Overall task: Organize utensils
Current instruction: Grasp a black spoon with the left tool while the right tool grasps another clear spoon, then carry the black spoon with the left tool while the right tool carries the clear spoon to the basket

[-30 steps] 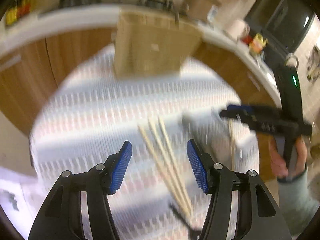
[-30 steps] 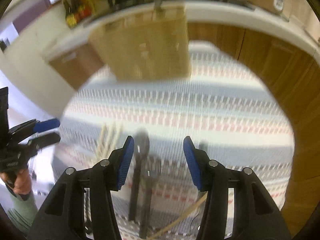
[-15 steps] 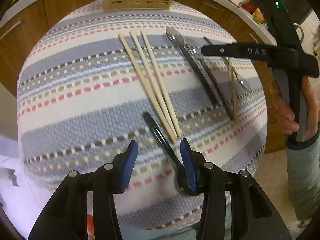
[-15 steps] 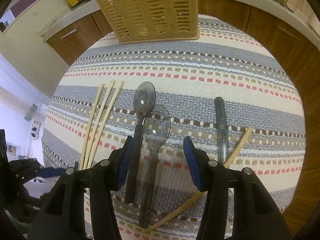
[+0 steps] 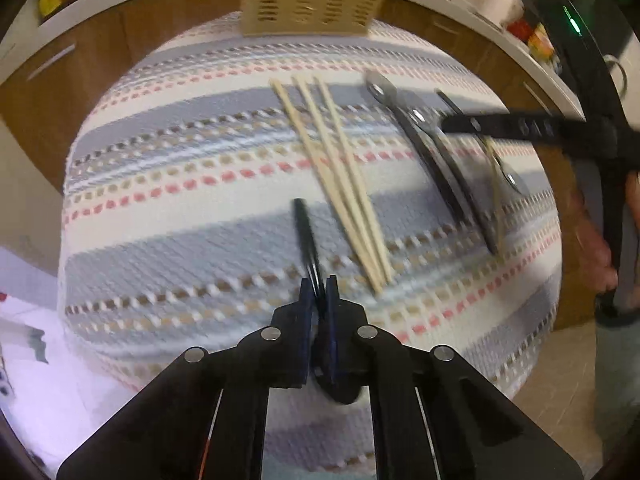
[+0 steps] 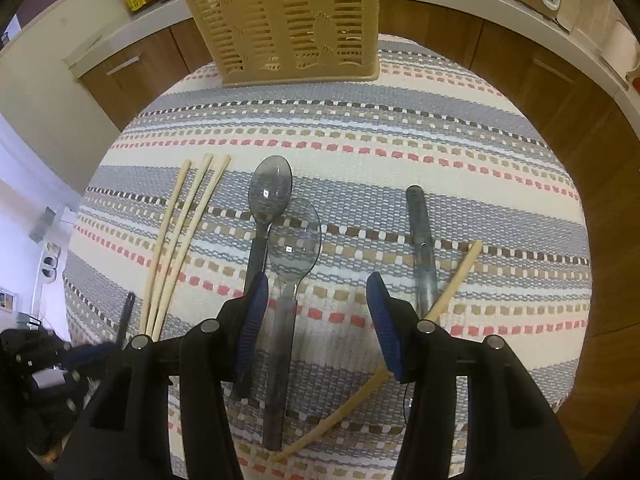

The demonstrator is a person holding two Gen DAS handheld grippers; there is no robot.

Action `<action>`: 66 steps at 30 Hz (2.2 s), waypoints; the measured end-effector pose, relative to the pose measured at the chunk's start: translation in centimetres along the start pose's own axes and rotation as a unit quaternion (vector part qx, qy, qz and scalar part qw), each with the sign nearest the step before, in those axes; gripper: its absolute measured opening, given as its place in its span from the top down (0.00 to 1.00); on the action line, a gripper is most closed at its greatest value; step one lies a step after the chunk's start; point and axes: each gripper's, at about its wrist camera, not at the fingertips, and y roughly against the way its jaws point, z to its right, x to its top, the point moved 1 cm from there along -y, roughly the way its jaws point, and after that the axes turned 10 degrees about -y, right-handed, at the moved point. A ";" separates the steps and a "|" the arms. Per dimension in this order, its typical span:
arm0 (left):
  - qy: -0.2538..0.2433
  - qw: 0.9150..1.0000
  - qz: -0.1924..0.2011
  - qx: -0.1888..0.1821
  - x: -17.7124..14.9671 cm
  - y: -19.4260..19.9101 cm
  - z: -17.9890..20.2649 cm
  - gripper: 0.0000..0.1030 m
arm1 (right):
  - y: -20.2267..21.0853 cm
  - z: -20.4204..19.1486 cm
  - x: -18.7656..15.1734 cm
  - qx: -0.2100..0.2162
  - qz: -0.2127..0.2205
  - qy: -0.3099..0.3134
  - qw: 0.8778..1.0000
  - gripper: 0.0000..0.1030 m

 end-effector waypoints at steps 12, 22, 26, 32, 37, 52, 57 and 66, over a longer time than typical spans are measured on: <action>0.084 0.995 0.051 -0.025 4.2 -0.7 -6.1 0.97 | -3.0 -1.7 2.0 -0.017 -0.029 0.005 0.999 0.60; 0.089 0.995 0.035 -0.039 4.2 -1.3 -7.6 0.94 | -3.4 -1.6 2.5 -0.031 -0.032 0.011 0.999 0.68; 0.071 0.997 0.027 -0.030 4.5 -1.2 -7.4 0.74 | -3.3 -2.4 2.5 -0.051 -0.039 0.027 0.998 0.67; 0.019 1.000 -0.016 0.002 6.2 -2.0 -6.3 0.74 | -3.5 -3.1 2.2 -0.051 -0.055 0.032 0.997 0.51; -0.045 0.997 -0.061 0.029 7.3 -2.7 -4.6 0.68 | -3.6 -4.1 1.9 -0.055 -0.063 0.038 0.996 0.51; -0.040 0.998 -0.034 0.016 8.7 -2.6 -5.0 0.96 | -2.9 -5.0 1.6 -0.047 -0.048 0.051 0.996 0.72; 0.009 0.998 0.058 -0.025 9.0 0.4 -6.0 0.96 | 0.3 -3.7 0.8 0.001 0.017 0.042 0.999 0.72; 0.043 0.977 0.207 -0.043 10.7 6.4 -5.9 0.95 | 7.1 -1.4 1.9 0.084 0.130 0.006 0.988 0.72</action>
